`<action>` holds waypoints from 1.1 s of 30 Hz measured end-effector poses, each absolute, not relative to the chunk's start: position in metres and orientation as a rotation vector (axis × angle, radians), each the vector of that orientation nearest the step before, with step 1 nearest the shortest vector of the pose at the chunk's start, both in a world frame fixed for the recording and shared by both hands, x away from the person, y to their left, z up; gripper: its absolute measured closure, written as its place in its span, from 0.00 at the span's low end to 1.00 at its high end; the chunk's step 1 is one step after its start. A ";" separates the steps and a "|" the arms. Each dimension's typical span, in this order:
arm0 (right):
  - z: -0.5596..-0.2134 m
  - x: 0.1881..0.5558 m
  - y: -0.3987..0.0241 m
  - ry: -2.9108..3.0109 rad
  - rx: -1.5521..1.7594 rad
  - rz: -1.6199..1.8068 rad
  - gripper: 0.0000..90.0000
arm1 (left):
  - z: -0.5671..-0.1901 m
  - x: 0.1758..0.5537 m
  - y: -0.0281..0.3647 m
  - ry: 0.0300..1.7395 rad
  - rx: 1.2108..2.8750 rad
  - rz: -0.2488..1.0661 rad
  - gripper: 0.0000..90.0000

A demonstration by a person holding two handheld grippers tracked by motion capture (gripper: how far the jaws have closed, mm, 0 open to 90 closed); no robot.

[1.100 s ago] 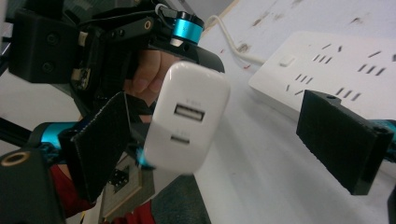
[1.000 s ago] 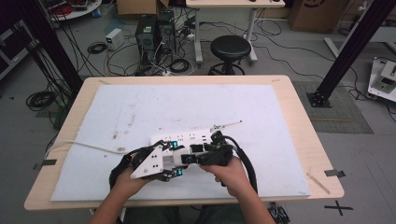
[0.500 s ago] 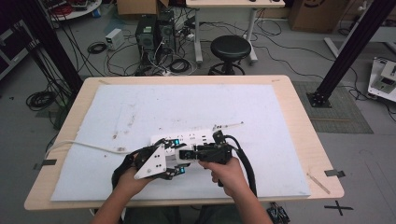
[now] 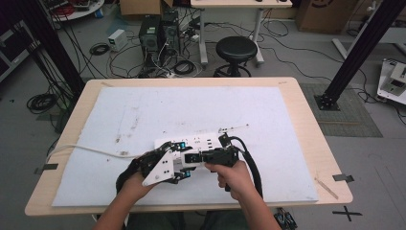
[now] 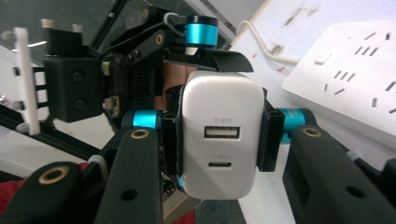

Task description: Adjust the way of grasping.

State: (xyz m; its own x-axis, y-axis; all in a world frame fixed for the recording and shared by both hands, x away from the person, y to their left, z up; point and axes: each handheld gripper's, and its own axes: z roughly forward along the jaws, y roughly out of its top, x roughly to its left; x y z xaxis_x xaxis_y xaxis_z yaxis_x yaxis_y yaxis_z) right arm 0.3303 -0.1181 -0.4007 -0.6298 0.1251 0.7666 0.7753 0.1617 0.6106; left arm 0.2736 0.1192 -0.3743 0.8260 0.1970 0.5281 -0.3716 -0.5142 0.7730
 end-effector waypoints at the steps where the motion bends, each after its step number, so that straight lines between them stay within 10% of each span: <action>1: -0.400 0.331 -0.119 -1.875 -0.845 -1.508 0.70 | -0.373 0.273 0.119 -0.116 1.972 0.715 0.42; 12: -0.382 0.329 -0.146 -1.928 -0.923 -1.629 0.70 | -0.351 0.263 0.121 -0.131 1.952 0.803 0.22; 33: -0.354 0.326 -0.179 -2.198 -1.032 -1.730 0.70 | -0.332 0.301 0.176 0.341 2.065 0.452 0.16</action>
